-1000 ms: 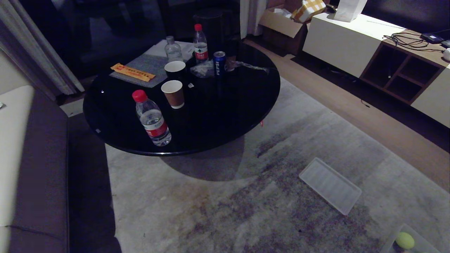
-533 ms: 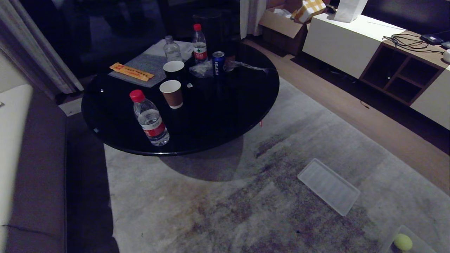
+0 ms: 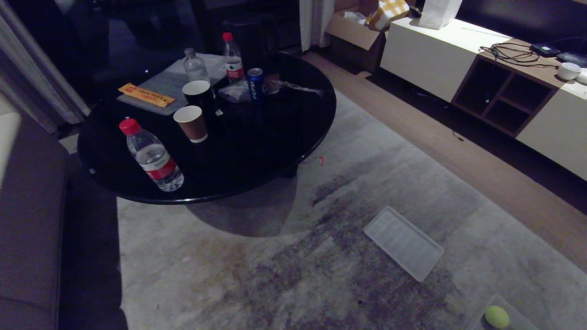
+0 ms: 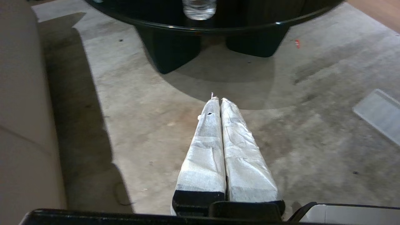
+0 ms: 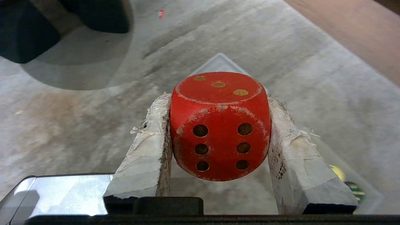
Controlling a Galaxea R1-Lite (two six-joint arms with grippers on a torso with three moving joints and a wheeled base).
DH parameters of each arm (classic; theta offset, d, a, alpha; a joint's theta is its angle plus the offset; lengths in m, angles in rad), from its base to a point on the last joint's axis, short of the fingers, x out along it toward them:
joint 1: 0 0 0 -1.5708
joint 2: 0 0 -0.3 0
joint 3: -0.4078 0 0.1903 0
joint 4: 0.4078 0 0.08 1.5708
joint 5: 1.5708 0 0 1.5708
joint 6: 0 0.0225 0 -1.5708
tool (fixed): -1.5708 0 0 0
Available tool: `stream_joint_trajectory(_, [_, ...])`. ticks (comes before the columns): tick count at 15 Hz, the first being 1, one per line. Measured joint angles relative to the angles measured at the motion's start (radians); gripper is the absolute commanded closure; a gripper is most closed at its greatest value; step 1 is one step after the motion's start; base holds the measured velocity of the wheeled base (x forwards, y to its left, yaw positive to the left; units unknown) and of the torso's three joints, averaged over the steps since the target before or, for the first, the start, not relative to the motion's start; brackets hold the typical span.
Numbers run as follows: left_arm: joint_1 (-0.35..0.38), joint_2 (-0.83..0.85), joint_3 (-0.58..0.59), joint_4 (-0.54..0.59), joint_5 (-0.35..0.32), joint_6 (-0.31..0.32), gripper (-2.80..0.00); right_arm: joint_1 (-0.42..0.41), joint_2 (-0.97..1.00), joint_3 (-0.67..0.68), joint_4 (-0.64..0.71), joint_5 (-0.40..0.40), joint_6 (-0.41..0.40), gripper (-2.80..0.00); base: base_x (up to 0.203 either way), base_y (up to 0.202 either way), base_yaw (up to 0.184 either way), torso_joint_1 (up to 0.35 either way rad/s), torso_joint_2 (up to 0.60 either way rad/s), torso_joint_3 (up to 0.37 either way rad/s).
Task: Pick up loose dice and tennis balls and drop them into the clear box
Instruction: Put the toys in the box
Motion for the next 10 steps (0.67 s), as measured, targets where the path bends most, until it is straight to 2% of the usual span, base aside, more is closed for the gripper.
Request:
stream_joint_trajectory(5, [0.000,0.000,0.000,0.000,0.000,-0.001,0.00,0.000,0.000,0.000,0.000,-0.001,0.000,0.00,0.000,-0.166,-0.001,0.004,0.00,0.001])
stream_joint_trajectory(10, [0.000,0.000,0.000,0.001,0.001,-0.002,0.00,0.000,0.000,0.000,0.000,0.000,0.000,0.00,0.000,-0.011,0.000,0.000,0.00,0.000])
